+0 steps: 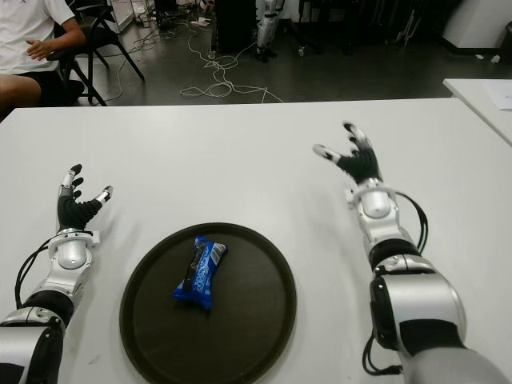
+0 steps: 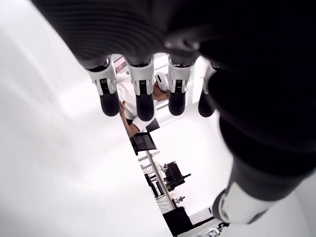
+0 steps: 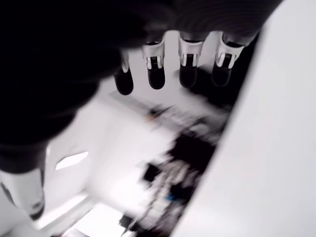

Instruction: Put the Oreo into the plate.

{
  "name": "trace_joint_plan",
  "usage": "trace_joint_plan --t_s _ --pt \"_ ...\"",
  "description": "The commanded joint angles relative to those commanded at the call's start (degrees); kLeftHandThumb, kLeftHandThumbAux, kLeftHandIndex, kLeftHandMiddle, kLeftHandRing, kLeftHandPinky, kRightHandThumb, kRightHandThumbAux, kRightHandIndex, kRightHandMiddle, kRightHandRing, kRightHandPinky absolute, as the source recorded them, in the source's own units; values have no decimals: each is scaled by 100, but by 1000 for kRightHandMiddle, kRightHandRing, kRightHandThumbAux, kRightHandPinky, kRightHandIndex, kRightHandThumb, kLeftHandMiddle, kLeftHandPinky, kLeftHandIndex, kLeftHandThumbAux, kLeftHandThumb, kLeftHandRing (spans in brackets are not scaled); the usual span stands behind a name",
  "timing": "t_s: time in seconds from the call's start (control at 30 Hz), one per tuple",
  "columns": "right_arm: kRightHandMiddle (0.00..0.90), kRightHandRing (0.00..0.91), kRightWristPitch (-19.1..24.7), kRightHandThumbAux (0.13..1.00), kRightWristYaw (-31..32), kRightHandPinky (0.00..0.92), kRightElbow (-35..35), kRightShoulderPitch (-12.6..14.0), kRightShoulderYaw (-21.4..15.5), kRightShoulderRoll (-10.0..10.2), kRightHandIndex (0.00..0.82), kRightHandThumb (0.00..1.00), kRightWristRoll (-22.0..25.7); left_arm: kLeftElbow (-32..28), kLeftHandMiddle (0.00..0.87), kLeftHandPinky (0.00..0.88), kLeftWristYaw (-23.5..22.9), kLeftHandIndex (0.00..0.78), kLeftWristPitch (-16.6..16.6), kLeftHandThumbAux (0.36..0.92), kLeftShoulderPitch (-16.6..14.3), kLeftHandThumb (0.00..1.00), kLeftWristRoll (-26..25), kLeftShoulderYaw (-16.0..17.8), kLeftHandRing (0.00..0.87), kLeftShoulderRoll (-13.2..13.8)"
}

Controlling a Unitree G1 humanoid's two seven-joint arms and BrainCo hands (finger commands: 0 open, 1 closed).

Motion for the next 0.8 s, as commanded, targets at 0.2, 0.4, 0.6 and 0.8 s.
trace_joint_plan --t_s 0.2,0.4,0.6,0.8 --pt "54 15 447 643 187 0 36 -93 -276 38 119 0 234 -10 98 57 -9 63 -24 784 13 0 10 -6 79 1" --pt "48 4 930 662 142 0 51 -199 -479 63 117 0 288 -2 93 54 -22 62 3 765 7 0 -10 14 73 6" --pt "53 11 1046 654 153 0 21 -204 -593 97 96 0 310 -2 98 52 7 64 19 757 21 0 -5 15 76 5" --pt "42 8 1097 647 199 1 6 -210 -636 110 77 0 308 7 95 44 32 62 49 758 11 0 17 2 72 17"
